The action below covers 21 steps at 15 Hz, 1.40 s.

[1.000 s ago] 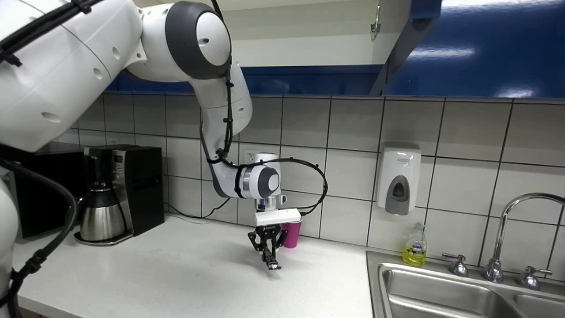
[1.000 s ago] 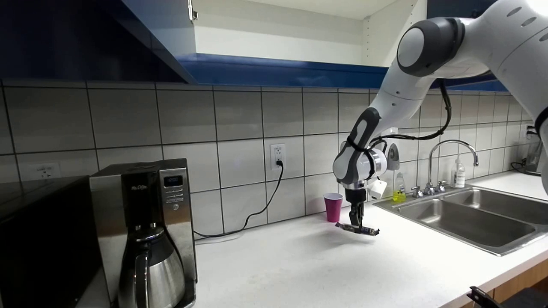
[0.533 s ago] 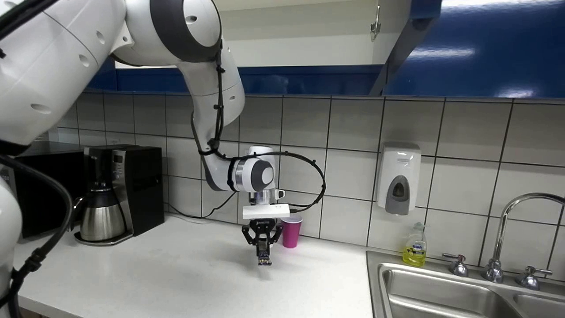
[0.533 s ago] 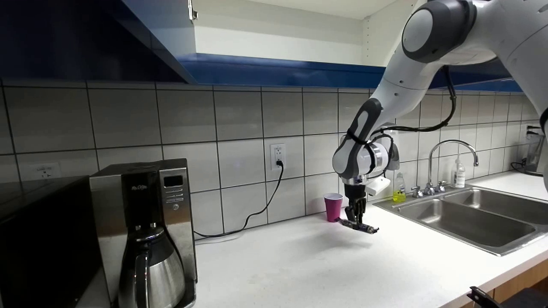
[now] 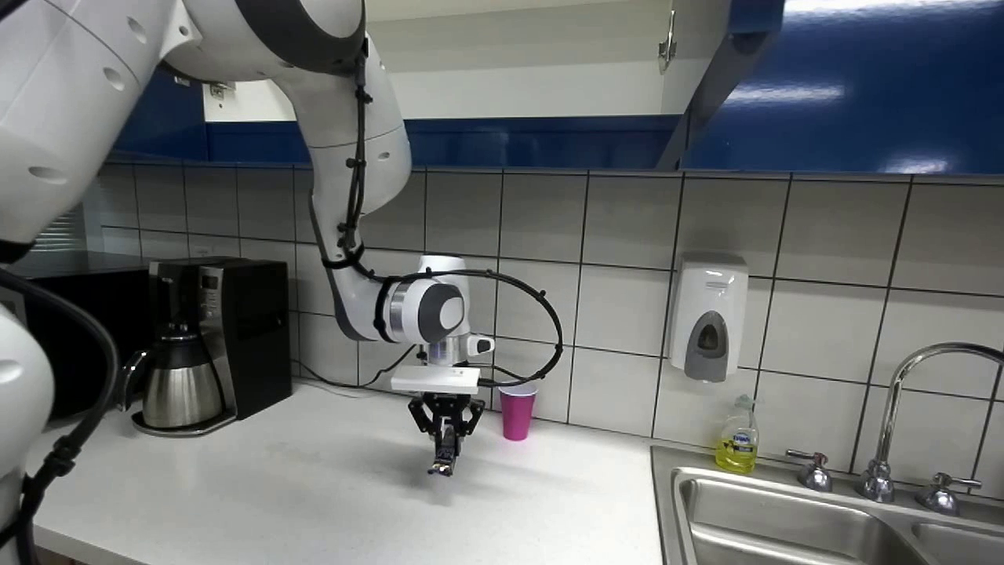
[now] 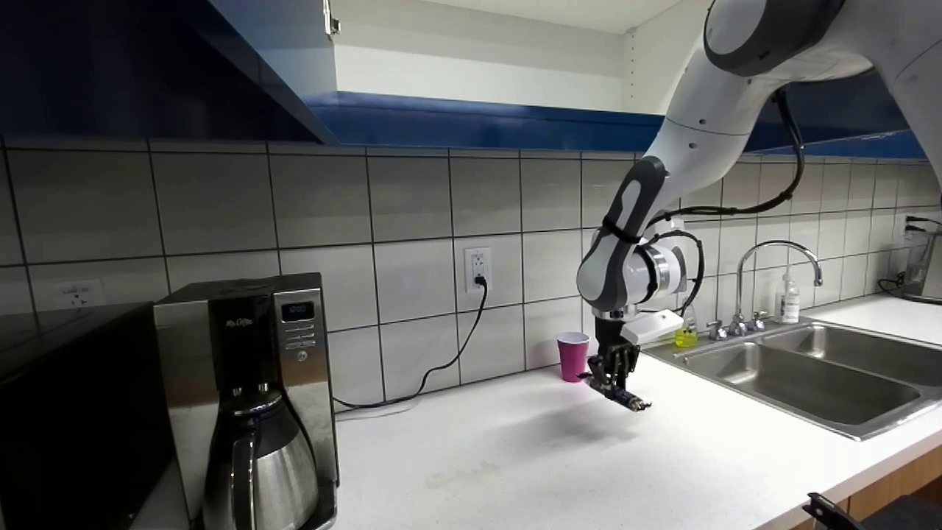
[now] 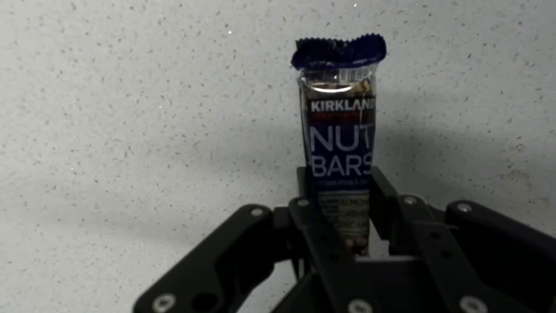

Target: Put the chocolate bar inside the cabinet

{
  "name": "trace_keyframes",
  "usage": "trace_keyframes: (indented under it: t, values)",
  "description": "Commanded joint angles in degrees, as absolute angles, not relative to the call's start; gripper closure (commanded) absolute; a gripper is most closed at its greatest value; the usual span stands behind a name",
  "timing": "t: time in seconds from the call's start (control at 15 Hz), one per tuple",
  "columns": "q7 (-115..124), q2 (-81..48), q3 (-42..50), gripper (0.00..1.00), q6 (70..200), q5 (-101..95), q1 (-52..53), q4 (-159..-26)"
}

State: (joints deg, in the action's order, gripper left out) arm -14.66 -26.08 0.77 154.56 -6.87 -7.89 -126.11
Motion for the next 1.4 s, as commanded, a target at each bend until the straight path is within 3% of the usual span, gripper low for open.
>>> trace_keyframes:
  t: [0.0,0.67,1.33]
  values:
    - [-8.51,-20.04,2.91,0.92,156.69,-7.92,-4.34,-133.23]
    - [3.38,-6.01,6.25,0.92,155.83,-15.06,1.91,-148.39]
    - [10.87,11.78,2.7,0.92,155.31,-20.2,-0.3,-160.03]
